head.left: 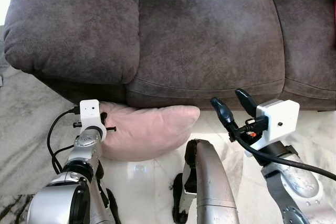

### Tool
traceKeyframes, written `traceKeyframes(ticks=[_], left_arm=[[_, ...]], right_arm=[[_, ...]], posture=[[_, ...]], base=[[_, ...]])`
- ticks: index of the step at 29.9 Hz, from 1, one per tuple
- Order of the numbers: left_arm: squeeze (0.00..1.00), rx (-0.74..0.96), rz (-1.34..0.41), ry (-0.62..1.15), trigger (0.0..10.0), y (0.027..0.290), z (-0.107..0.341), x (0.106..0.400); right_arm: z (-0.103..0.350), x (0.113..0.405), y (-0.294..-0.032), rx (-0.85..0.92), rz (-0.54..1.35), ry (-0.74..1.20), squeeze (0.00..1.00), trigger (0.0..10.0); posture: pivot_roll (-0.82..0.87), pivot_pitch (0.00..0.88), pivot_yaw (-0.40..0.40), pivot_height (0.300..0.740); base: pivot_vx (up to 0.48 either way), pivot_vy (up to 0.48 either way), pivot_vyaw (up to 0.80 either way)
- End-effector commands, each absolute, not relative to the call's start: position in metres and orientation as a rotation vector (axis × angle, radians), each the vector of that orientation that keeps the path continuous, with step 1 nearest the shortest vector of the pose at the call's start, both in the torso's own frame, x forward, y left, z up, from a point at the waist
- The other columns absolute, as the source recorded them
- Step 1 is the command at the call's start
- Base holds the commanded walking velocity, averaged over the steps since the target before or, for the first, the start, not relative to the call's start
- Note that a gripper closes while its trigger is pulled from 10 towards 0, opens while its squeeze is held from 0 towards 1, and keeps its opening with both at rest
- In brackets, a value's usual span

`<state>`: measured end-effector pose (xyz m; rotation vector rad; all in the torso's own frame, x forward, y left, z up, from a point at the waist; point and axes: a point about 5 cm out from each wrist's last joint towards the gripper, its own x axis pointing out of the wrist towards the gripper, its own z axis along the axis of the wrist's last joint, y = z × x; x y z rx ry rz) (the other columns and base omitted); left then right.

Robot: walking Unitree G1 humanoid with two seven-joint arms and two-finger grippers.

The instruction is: Move the pillow to the sofa from floor

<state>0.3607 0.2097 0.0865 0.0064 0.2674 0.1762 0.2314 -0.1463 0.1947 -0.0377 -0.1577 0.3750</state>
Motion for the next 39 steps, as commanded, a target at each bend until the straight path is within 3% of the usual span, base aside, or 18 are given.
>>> traceKeyframes(ticks=[1,13,14,21,39], left_arm=[[0.0,0.016,0.173,0.326,0.0,0.209,0.069,0.351],[0.0,0.046,0.166,0.308,0.0,0.213,0.067,0.346],[0.0,0.067,0.158,0.267,10.0,0.212,0.07,0.346],[0.0,0.095,0.12,0.019,10.0,0.203,0.093,0.345],[0.0,0.08,0.117,-0.143,10.0,0.192,0.107,0.316]], right_arm=[[0.189,0.23,-0.148,-0.039,0.365,-0.139,0.0,10.0],[0.178,0.247,-0.143,-0.021,0.342,-0.166,0.0,10.0],[0.174,0.253,-0.143,-0.013,0.332,-0.165,0.0,10.0],[0.16,0.267,-0.143,0.003,0.301,-0.164,0.0,10.0],[0.141,0.286,-0.145,0.006,0.268,-0.184,0.0,10.0]], posture=[[-0.18,0.393,-0.144,0.5],[-0.12,0.295,-0.094,0.5],[-0.11,0.265,-0.082,0.5],[-0.09,0.188,-0.054,0.5],[-0.04,0.051,-0.03,0.5]], base=[[0.0,0.0,0.0],[0.0,0.0,0.0],[0.0,0.0,0.0],[0.0,0.0,0.0],[0.0,0.0,0.0]])
